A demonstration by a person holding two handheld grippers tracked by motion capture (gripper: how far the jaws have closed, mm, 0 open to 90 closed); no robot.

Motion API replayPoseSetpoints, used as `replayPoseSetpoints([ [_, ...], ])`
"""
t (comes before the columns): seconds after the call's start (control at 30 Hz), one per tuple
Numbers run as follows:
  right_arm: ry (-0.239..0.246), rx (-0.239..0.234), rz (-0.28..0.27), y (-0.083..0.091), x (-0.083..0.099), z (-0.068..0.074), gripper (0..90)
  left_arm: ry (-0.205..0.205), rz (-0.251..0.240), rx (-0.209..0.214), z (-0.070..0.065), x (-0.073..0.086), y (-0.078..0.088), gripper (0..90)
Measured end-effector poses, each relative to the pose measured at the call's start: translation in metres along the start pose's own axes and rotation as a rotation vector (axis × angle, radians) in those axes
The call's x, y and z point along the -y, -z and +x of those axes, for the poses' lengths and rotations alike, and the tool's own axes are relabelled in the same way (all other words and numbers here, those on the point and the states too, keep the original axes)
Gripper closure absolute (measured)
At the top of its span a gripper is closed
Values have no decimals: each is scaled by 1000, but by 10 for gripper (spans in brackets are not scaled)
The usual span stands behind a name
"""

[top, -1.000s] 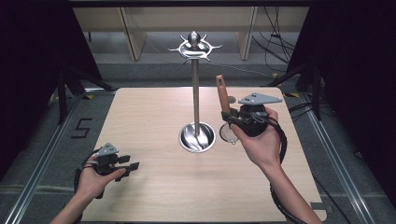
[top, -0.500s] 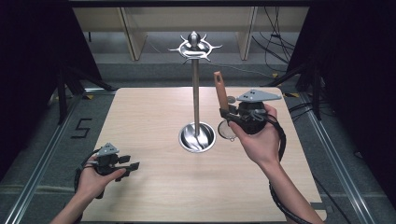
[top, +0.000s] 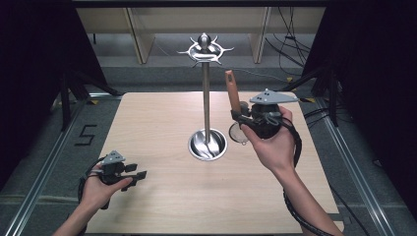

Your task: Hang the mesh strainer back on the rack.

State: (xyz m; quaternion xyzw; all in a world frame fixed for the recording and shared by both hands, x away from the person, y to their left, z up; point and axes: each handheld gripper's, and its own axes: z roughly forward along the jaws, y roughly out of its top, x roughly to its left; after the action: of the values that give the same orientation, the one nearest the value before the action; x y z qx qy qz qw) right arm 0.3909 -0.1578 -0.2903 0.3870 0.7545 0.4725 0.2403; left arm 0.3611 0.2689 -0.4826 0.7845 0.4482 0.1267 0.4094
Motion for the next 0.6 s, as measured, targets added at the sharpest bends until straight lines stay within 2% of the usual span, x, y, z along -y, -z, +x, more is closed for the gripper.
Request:
replayPoseSetpoints([
  [0.03,5,-5,0,1,-1,-1,714,-15,15,-1,1,0,1,445],
  [0.1,23,2,-8,2,-3,-2,713,-10,8,0,1,0,0,444],
  [0.17,-4,0,-2,4,-4,0,714,-10,15,3,1,-1,1,445],
  [0.2,22,-9,-14,3,-5,-1,714,-10,14,4,1,-1,1,445],
  [0.27,15,2,-16,4,-6,-1,714,-11,11,-2,1,0,1,445],
  [0.33,11,-16,-18,4,-8,0,713,-12,13,-1,1,0,1,445],
  [0.43,11,-3,-17,5,-9,1,713,-16,20,3,1,-1,1,444],
  [0.53,40,-5,-35,6,-11,1,714,-10,15,3,1,-1,1,445],
  [0.6,14,-11,-41,7,-12,4,714,-8,9,0,1,0,0,444],
])
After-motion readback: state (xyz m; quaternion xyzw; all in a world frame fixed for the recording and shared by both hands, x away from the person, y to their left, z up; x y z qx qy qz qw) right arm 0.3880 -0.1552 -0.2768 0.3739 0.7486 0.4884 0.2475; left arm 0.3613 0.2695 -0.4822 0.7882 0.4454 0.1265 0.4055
